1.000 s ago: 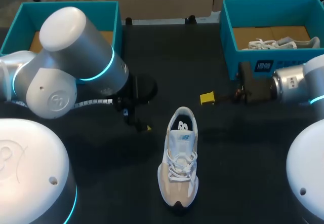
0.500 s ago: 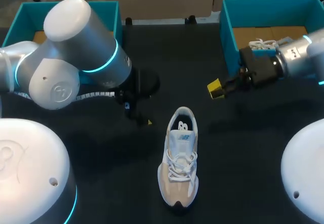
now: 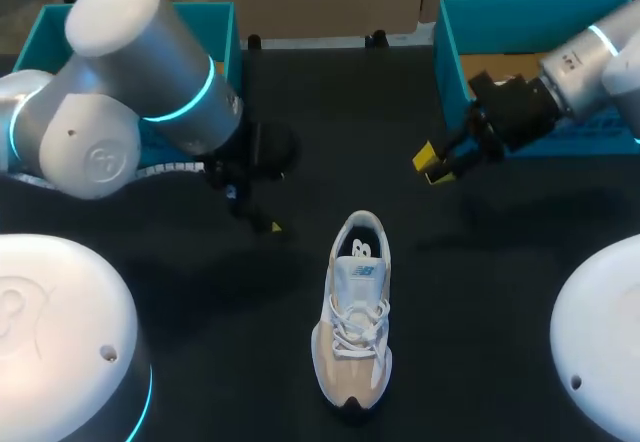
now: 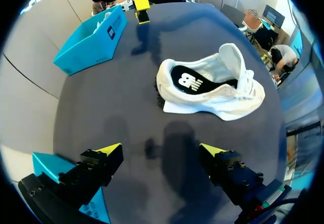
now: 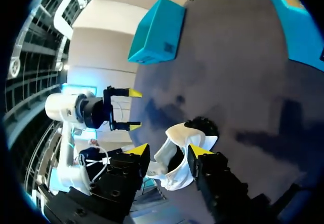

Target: Take the shoe out of the shoebox, open the shoe tongue, remove and reinsert the insole, then place the shoe into the shoebox

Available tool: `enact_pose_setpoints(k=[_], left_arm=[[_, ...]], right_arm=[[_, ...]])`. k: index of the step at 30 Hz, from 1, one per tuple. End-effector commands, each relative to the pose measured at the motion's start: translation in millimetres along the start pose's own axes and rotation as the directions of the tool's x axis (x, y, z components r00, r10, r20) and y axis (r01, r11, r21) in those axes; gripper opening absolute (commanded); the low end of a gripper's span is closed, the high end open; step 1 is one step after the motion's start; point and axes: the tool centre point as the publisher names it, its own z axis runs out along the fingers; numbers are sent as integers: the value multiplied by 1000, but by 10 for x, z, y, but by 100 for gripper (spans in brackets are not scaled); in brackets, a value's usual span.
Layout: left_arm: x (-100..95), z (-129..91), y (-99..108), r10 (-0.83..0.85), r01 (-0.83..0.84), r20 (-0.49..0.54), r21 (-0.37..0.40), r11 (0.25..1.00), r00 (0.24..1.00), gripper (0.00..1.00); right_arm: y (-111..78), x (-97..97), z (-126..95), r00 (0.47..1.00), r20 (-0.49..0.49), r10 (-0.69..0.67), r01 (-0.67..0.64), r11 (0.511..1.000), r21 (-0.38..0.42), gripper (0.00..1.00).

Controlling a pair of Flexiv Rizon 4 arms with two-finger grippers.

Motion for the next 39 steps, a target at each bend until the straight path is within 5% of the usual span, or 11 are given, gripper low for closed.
enact_pose_setpoints(k=[1, 7, 18, 33, 39], left_arm=[[-56, -191, 221, 29, -29, -3, 15, 999, 1000, 100], [-298, -385, 463, 93, -93, -6, -8, 996, 996, 100], [-831, -820, 727, 320, -319, -31, 16, 948, 947, 100], [-831, -820, 727, 320, -319, -31, 16, 948, 947, 100], [-1105, -988, 897, 557, -552, -46, 79, 830, 830, 100]], right_arm=[[-82, 167, -61, 966, 254, 44, -33, 998, -48, 40], [-46, 270, -50, 915, 388, 111, -94, 994, -64, 0], [-19, 437, 83, 814, 540, 212, -160, 977, -142, 0], [-21, 467, 92, 814, 537, 222, -160, 974, -161, 0], [-78, 612, 315, 747, 597, 291, -168, 952, -254, 0]])
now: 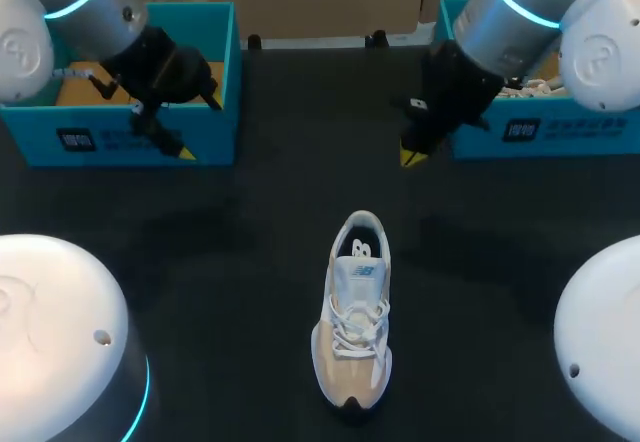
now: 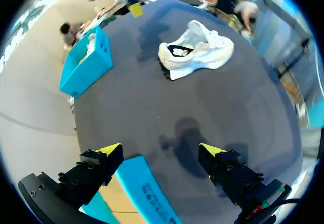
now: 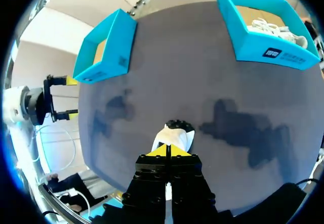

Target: Take the shoe out of the shoebox, open the shoe tongue, remove and reinsert the insole, then place the shoe into the shoebox

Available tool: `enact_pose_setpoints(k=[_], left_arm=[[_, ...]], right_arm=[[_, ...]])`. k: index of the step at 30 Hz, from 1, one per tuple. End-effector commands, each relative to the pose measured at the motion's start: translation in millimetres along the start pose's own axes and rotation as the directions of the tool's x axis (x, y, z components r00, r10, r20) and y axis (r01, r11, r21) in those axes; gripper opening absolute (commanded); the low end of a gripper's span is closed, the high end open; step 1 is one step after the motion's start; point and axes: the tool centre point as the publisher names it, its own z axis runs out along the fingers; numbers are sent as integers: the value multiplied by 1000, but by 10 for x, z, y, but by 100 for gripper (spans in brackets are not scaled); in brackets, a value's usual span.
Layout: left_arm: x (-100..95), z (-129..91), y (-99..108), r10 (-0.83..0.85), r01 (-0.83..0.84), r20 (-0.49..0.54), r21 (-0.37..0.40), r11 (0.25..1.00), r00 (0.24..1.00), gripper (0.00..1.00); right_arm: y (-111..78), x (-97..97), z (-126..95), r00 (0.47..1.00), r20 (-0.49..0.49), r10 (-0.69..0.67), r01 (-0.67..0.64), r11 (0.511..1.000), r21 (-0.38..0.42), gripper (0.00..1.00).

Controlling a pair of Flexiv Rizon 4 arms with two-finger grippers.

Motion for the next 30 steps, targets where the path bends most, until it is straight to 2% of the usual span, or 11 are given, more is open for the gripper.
enact_pose_setpoints(k=[1, 2, 3, 5, 6, 9, 10, 12, 23, 27, 30], left_arm=[[-123, -138, 251, 176, -173, -36, 73, 982, 984, 100], [-154, -154, 288, 170, -169, -27, 51, 984, 985, 100], [-213, -194, 370, 233, -228, -51, 100, 969, 971, 100], [-263, -213, 430, 240, -235, -50, 90, 968, 970, 100], [-289, -234, 480, 296, -287, -64, 123, 950, 953, 100], [-345, -289, 569, 345, -336, -65, 119, 934, 936, 100], [-364, -313, 586, 366, -357, -67, 115, 927, 928, 100], [-364, -313, 586, 366, -357, -67, 115, 927, 928, 100], [-364, -313, 586, 366, -357, -67, 115, 927, 928, 100], [-376, -313, 600, 441, -426, -52, 179, 887, 896, 100], [-357, -305, 628, 465, -451, -48, 176, 875, 884, 100]], right_arm=[[-154, 200, 86, 995, 90, 40, -36, 998, -48, 0], [-172, 234, 106, 993, 107, 43, -38, 998, -51, 0], [-215, 313, 159, 985, 160, 64, -55, 997, -63, 0], [-246, 374, 201, 979, 191, 70, -58, 996, -70, 0], [-270, 413, 243, 969, 229, 94, -79, 994, -74, 0], [-311, 495, 321, 950, 290, 115, -92, 991, -92, 0], [-337, 533, 373, 909, 383, 164, -132, 985, -108, 0], [-378, 549, 498, 864, 454, 219, -186, 976, -117, 0], [-378, 549, 498, 864, 454, 219, -186, 976, -117, 0], [-396, 487, 553, 868, 456, 196, -156, 980, -125, 0], [-455, 447, 610, 870, 457, 184, -140, 982, -130, 0]])
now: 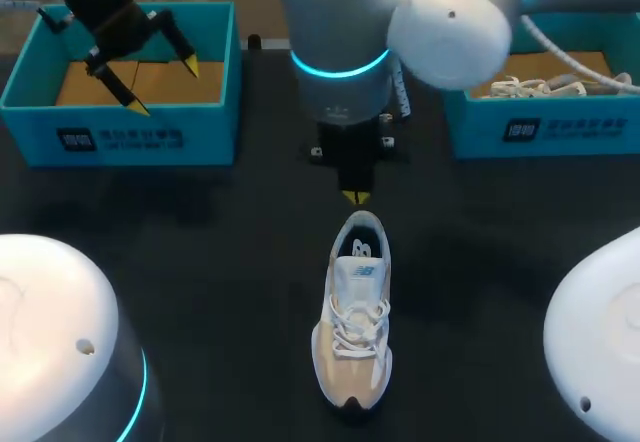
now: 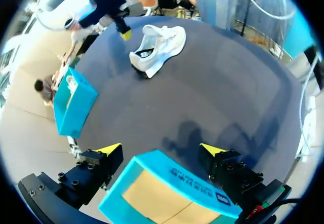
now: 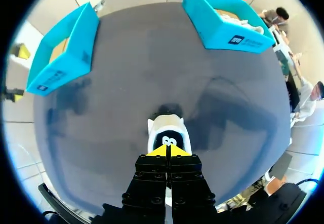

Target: Take the shoe out of the shoebox, open the shoe tongue, remove and reinsert the insole, then place the shoe into the shoebox

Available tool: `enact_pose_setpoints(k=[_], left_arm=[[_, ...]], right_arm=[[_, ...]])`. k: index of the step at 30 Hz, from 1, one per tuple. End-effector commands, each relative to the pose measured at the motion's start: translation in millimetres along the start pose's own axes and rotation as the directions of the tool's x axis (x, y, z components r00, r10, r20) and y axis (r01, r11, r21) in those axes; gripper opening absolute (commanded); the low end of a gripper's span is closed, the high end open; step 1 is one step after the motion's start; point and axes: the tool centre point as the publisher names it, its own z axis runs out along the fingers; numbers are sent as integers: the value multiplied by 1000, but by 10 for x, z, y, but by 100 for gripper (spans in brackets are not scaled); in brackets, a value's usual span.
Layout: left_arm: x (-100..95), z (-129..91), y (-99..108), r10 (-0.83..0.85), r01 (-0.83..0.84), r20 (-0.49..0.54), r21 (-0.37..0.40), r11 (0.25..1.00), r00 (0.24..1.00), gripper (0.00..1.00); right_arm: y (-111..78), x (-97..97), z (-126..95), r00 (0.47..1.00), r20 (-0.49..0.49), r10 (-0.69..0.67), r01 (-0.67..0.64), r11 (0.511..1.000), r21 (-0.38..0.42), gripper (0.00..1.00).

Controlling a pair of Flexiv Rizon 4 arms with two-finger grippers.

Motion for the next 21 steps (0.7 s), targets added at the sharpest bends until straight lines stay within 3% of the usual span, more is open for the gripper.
enact_pose_setpoints(k=[1, 6, 13, 21], left_arm=[[38, 3, 90, 26, -26, -3, 2, 1000, 1000, 100], [87, 18, 148, 44, -44, 1, -28, 999, 999, 100], [37, -43, 430, -2, 2, -8, -58, 998, 1000, 100], [37, -43, 430, -2, 2, -8, -58, 998, 1000, 100]], right_arm=[[-93, 15, 103, 1000, 6, 3, -3, 1000, -15, 0], [-203, -37, 231, 1000, 4, -5, 5, 999, -34, 0], [-240, -44, 455, 998, 52, -46, 49, 997, -56, 0], [-207, 18, 643, 991, 114, -75, 82, 995, -59, 0]])
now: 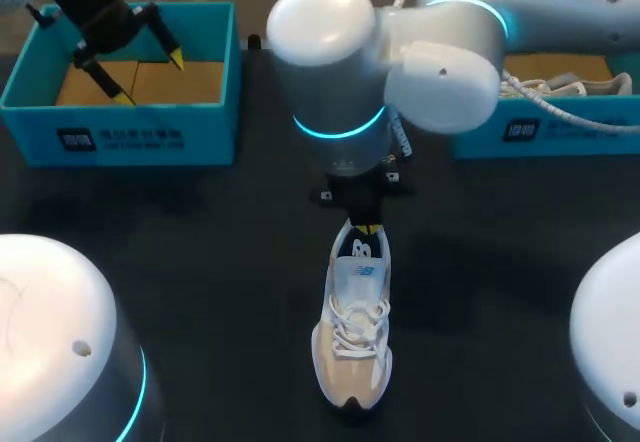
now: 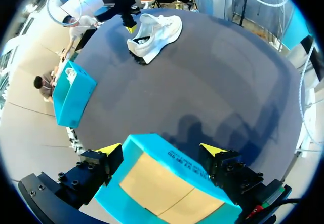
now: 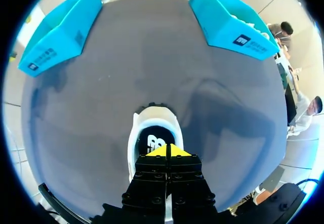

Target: Take the shoe out of the shoebox, open the shoe tongue, remove and reinsert the insole, then place the shoe into the shoebox

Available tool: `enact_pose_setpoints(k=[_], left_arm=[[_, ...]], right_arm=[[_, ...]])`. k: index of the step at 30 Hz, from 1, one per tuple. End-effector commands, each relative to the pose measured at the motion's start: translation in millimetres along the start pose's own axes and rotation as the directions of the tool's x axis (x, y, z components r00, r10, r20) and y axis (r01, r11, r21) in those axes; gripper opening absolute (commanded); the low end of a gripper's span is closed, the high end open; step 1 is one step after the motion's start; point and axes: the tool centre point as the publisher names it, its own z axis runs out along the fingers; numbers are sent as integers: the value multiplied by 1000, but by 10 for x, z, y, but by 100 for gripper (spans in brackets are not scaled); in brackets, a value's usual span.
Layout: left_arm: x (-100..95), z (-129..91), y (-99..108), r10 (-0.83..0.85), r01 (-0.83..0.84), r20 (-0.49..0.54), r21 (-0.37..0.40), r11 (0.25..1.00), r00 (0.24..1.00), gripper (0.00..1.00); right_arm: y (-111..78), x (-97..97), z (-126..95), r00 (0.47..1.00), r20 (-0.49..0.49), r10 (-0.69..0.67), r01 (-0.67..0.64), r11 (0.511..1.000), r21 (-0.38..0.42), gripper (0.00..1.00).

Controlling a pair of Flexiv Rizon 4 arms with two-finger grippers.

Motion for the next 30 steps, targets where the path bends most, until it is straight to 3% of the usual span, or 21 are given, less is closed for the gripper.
enact_pose_setpoints(k=[1, 12, 30], left_arm=[[-17, -3, 20, 1, -1, -5, 3, 1000, 1000, 100], [-17, -3, 20, 1, -1, -5, 3, 1000, 1000, 100], [-17, -3, 20, 1, -1, -5, 3, 1000, 1000, 100]], right_arm=[[-48, 205, 138, 998, 63, 27, -26, 1000, -11, 0], [-52, 221, 165, 997, 73, 41, -41, 999, 2, 0], [-135, 276, 550, 966, 254, 51, -62, 997, 38, 0]])
